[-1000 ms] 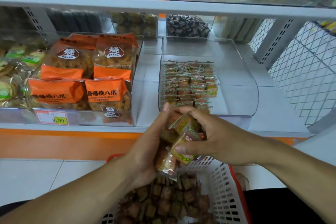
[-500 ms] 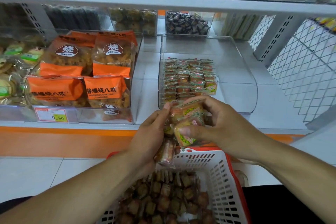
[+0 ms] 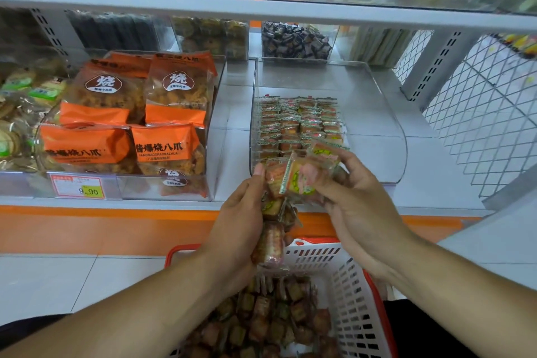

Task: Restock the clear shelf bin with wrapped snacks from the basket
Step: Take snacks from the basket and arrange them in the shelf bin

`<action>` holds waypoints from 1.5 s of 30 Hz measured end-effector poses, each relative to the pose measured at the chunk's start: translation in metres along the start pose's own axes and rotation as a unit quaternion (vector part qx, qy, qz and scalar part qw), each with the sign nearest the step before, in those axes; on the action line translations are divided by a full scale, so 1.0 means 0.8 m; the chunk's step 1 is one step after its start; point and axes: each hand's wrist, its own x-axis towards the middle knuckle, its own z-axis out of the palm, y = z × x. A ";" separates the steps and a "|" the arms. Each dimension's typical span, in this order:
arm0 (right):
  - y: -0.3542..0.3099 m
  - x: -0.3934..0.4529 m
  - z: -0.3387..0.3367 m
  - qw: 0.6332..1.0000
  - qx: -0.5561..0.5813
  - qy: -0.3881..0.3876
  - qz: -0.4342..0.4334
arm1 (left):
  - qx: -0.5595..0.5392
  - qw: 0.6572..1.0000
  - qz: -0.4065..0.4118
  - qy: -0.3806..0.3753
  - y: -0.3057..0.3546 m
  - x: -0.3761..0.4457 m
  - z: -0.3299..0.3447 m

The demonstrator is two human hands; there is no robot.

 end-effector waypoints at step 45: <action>-0.003 -0.004 -0.006 0.985 -0.165 -0.037 0.024 | 0.094 0.993 0.067 0.006 0.006 0.000 -0.013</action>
